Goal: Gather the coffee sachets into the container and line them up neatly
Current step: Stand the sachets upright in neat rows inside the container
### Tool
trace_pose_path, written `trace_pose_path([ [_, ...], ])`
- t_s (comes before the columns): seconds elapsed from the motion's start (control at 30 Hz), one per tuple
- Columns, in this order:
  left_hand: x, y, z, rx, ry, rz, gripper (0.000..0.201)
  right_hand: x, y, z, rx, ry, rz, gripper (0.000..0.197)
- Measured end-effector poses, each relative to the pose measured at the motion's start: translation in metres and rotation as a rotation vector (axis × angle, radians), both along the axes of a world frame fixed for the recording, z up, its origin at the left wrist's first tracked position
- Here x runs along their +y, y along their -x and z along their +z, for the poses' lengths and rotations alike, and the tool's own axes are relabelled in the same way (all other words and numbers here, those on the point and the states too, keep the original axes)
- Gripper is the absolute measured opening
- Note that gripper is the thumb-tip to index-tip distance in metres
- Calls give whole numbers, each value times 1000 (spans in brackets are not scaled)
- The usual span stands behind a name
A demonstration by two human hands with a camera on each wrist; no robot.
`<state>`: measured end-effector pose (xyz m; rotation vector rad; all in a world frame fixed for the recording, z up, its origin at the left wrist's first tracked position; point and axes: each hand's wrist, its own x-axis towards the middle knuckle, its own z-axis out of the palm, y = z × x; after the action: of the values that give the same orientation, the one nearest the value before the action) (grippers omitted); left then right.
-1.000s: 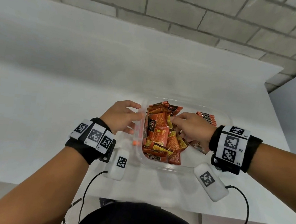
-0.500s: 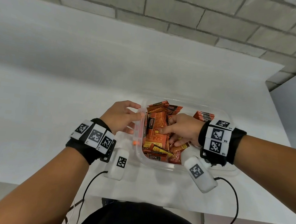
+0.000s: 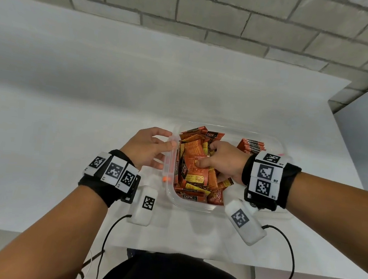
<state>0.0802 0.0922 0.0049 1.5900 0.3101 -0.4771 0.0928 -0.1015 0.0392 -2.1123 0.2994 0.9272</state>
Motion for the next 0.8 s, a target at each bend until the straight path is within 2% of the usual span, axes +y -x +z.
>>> trace_pose_path([
  [0.23,1,0,-1,5,13,7,25,-19,-9,10,-120,43,-24,16],
  [0.43,1,-1,-2,5,10,7,31,-40,-11,19,-87,-15,-125,2],
  [0.57,2,-2,-2,-6,-36,-2,37,-55,-13,38,-144,-77,-189,10],
  [0.7,1,-4,10,-154,-213,77,35,-62,-14,56,-154,-238,-223,15],
  [0.77,-4,-4,27,-256,-186,143,29,-58,-14,62,-169,-306,-185,19],
  [0.8,-9,-3,38,-277,-105,156,29,-54,-14,64,-182,-331,-159,20],
])
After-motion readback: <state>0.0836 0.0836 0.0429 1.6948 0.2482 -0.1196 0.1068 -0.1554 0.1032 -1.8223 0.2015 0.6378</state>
